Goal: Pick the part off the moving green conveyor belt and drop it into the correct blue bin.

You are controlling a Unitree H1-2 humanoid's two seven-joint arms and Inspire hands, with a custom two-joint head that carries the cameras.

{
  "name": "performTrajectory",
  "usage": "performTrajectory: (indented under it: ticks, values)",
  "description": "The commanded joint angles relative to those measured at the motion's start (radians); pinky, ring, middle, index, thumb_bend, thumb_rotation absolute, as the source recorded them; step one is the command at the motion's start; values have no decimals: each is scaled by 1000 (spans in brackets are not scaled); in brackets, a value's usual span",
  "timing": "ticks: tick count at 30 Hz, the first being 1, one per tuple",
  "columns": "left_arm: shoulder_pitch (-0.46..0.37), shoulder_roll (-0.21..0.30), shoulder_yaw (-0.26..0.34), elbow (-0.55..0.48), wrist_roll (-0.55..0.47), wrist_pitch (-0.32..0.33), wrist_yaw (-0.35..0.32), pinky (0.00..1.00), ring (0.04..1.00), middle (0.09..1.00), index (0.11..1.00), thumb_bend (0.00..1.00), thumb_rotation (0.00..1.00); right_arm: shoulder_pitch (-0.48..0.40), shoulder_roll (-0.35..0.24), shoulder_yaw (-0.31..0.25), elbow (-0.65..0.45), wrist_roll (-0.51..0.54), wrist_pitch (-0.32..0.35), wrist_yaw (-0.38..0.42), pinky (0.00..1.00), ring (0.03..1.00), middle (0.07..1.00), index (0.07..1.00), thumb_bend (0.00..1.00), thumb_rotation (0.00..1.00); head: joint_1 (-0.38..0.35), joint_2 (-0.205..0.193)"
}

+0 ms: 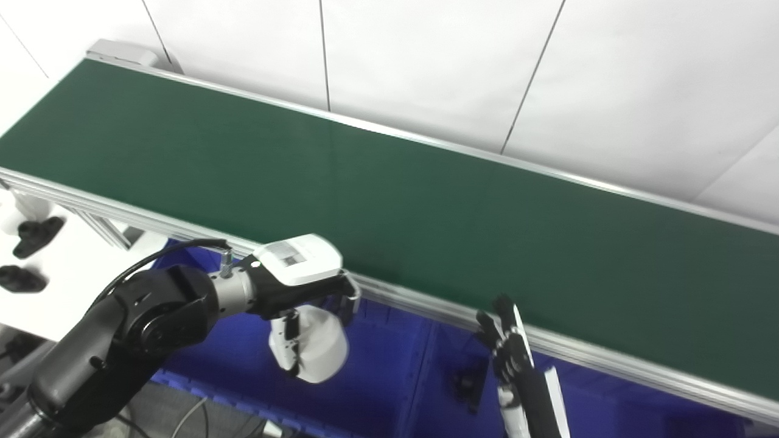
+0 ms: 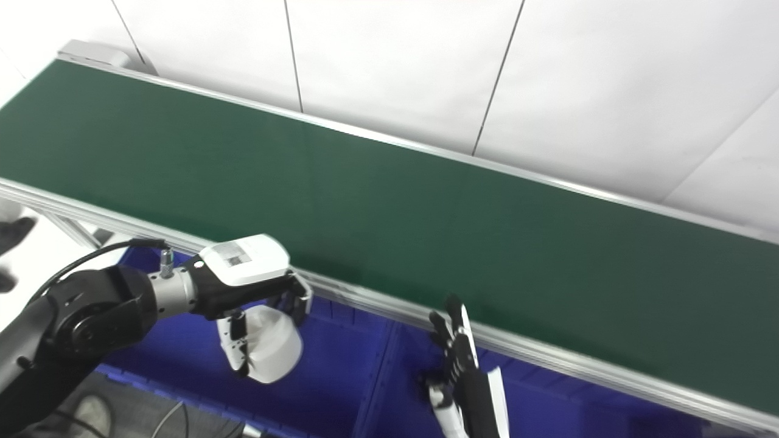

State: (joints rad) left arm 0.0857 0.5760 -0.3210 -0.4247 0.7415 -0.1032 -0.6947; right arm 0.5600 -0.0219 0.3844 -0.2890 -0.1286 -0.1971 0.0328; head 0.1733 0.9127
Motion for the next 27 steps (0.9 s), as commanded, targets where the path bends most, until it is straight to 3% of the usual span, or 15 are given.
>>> performTrajectory:
  ticks: [1,4,9,12,14,17,18,19,20,22,25,27]
  values:
    - [-5,7,12,22,25,-37,68,400,438,506,487,504,0,13,13,15,-50,5,17,16,908,931,987,1000,839,938,0,-1]
    - [28,-14,-2,182,136,-115,270,409,429,505,493,504,0,14,25,31,-53,-2,20,13,909,930,982,1000,838,938,0,-4]
    - [17,-24,-28,377,271,-166,505,448,422,497,503,504,0,6,40,41,-38,-15,13,5,903,927,978,1000,842,941,-24,-17]
    - [5,-29,-30,426,292,-174,588,448,425,488,501,505,0,4,47,43,-26,-22,3,1,900,927,979,1000,836,937,-32,-19]
    - [-1,-33,-33,430,303,-159,602,419,405,472,524,502,0,4,47,42,-23,-21,0,1,902,930,981,1000,831,930,-32,-19]
    - [-1,-33,-36,414,307,-126,568,432,416,476,520,503,0,6,47,41,-24,-15,2,0,908,933,982,1000,834,923,-32,-19]
    - [0,-31,-37,400,306,-110,536,440,424,480,520,504,0,6,47,41,-24,-13,1,1,910,933,982,1000,835,922,-31,-19]
    - [2,-30,-37,376,304,-72,463,444,461,481,511,514,0,6,46,41,-23,-12,1,1,912,934,982,1000,834,922,-31,-19]
    - [5,-29,-38,352,304,-39,402,477,541,586,594,752,63,6,46,41,-23,-13,1,1,913,935,982,1000,832,923,-31,-19]
    - [8,-22,-43,304,305,18,282,579,711,761,749,950,194,5,45,41,-23,-16,3,1,910,933,981,1000,832,928,-32,-19]
    - [10,-6,-50,261,295,42,180,759,858,905,887,998,349,3,43,40,-22,-15,2,2,907,932,982,1000,830,927,-33,-20]
    - [10,0,-49,250,278,35,155,790,877,921,906,1000,397,2,43,40,-19,-14,3,2,907,932,982,1000,831,926,-33,-21]
